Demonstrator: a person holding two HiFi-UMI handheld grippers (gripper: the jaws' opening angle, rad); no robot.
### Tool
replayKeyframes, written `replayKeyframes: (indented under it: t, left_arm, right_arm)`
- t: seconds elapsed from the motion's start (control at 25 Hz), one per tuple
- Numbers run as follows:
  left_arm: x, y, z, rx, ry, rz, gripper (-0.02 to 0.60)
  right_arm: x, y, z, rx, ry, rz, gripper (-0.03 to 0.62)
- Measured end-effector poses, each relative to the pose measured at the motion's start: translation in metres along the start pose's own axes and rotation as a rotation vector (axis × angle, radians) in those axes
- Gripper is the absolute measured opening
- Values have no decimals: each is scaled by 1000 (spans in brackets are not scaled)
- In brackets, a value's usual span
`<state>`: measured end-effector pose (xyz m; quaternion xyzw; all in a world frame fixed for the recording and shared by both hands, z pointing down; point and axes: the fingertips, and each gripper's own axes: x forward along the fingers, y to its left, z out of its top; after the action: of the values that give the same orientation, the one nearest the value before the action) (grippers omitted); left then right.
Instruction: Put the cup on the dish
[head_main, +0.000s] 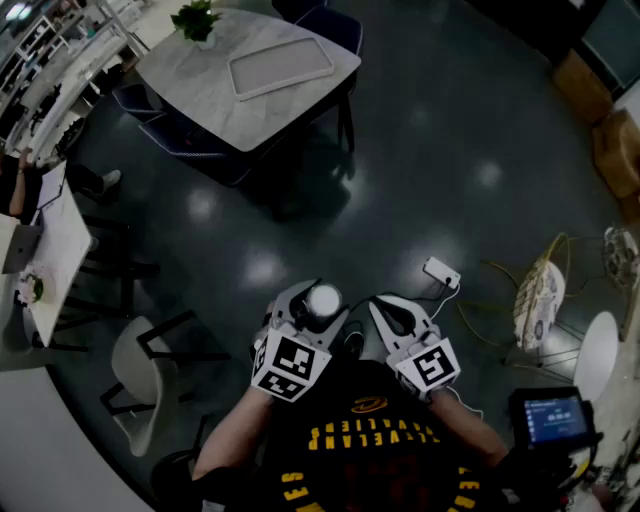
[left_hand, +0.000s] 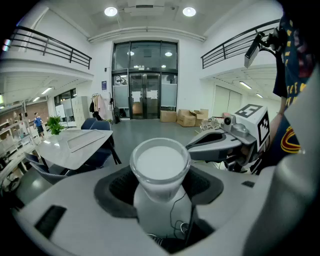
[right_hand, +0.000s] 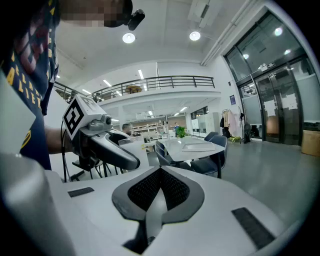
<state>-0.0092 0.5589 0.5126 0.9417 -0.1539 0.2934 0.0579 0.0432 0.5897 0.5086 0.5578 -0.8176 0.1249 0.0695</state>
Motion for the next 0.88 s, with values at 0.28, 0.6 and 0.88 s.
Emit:
replayKeyframes:
  t: [0.28,0.6,0.88]
  left_arm:
    - [-7,35,3,12,-12,-22,264]
    - [-16,98,30,74,-32,-30,264]
    - [-22,154,48,113,-25,-39,264]
  right_arm:
    - [37,8,14,43,-27,13,6]
    - [93,20,35,-16,-34,92,133]
    - [164,35,62,-154,-25,155,247]
